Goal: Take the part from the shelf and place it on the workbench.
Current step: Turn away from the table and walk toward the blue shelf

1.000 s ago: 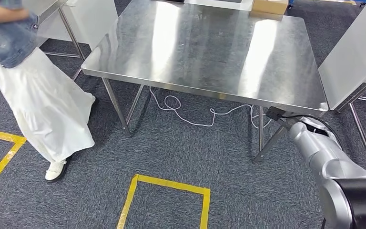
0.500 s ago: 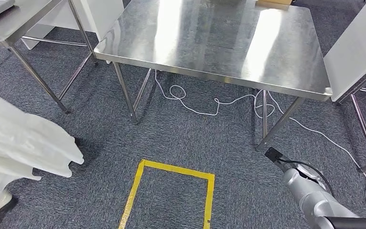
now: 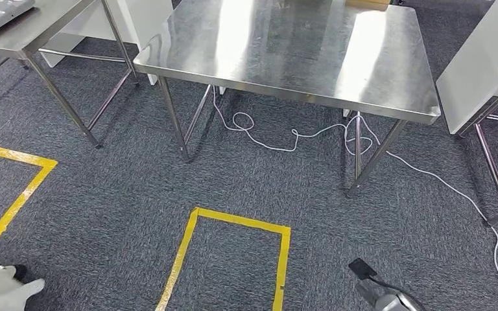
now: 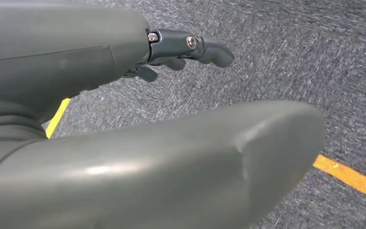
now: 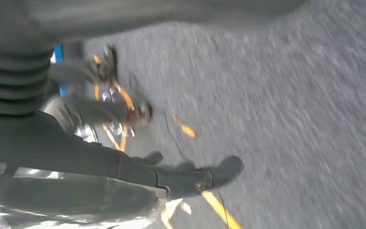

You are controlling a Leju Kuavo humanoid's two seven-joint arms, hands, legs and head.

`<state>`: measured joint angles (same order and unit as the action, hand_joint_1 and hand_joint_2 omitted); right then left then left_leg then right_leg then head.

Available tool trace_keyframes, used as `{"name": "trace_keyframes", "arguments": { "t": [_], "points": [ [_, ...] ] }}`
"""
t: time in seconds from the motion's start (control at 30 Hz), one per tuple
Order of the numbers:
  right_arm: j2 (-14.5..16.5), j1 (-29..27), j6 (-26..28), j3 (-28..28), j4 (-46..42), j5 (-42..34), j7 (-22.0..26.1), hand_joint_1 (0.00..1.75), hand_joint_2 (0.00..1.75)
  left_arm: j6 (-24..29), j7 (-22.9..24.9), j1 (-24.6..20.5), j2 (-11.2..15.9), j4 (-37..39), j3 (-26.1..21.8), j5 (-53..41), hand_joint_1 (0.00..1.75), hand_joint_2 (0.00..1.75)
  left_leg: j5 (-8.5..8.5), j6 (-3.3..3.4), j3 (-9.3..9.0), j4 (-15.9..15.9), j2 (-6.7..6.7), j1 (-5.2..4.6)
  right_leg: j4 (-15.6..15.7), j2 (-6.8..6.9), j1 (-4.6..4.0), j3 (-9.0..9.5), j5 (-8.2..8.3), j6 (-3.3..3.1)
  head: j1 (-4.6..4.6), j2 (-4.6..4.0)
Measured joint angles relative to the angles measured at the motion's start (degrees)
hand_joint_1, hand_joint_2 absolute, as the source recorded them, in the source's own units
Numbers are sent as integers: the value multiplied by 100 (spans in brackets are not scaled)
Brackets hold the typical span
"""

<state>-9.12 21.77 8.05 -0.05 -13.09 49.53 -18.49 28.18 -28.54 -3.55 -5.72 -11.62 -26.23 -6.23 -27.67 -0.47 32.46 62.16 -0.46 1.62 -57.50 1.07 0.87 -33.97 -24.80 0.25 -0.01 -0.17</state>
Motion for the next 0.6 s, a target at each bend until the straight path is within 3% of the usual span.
{"name": "trace_keyframes", "arguments": {
  "t": [0.07,0.13,0.2,0.27,0.3,0.33,0.37,0.43,0.47,0.53,0.57,0.6],
  "points": [
    [34,-156,16,-155,13,-36,63,0,175,-3,-8,4,-1,1,0,-17,0,0,-82,81,-108,-213,-9,-56,-9,2,-19,-19,57,86,-2,0],
    [49,-246,15,-251,28,-44,77,0,175,-3,-10,2,-4,2,0,-24,0,0,17,203,-66,-284,19,-67,-29,-15,-28,-60,66,172,-9,0],
    [44,-299,10,-323,41,-44,76,0,175,-3,-13,-8,-7,2,-2,-27,0,0,167,330,25,-357,50,-60,-329,-41,-20,-225,-216,151,6,0],
    [42,-321,6,-378,52,-44,74,0,175,-3,-16,-12,-6,1,-3,-28,0,0,305,377,192,-364,60,-67,-1026,-64,17,-474,-699,99,21,0],
    [42,-329,5,-399,58,-44,74,0,175,-3,-16,-12,-7,1,-3,-28,0,0,374,370,289,-362,61,-69,-1376,-71,29,-552,-852,119,23,0],
    [43,-337,5,-414,63,-44,74,0,175,-3,-16,-11,-9,1,-2,-28,0,0,446,358,386,-359,63,-68,-1604,-76,42,-563,-899,170,24,0],
    [43,-345,5,-425,68,-44,74,0,175,-4,-17,-10,-13,1,-3,-28,0,0,519,339,481,-357,64,-63,-1637,-78,51,-471,-833,240,26,0],
    [41,-347,5,-442,71,-44,73,0,175,-8,-17,-12,-20,1,-3,-28,0,0,664,285,650,-351,64,-52,-1120,-77,77,15,-599,352,27,0],
    [40,-337,5,-450,71,-43,73,0,175,-9,-18,-13,-22,-1,-3,-28,0,0,730,248,715,-346,62,-53,-661,-77,74,366,-582,359,29,0],
    [40,-322,5,-459,71,-43,74,0,175,-10,-19,-14,-24,-3,-3,-29,0,0,860,161,762,-359,69,-63,31,-100,28,799,-681,276,9,0],
    [40,-319,5,-461,71,-43,74,0,175,-10,-19,-14,-25,-4,-4,-30,0,0,920,116,762,-385,74,-63,181,-111,-8,865,-729,219,-1,0],
    [41,-323,5,-464,72,-43,74,0,175,-10,-20,-12,-25,-3,-4,-30,0,0,985,73,754,-420,79,-57,197,-120,-29,820,-708,162,-12,0]
  ]
}}
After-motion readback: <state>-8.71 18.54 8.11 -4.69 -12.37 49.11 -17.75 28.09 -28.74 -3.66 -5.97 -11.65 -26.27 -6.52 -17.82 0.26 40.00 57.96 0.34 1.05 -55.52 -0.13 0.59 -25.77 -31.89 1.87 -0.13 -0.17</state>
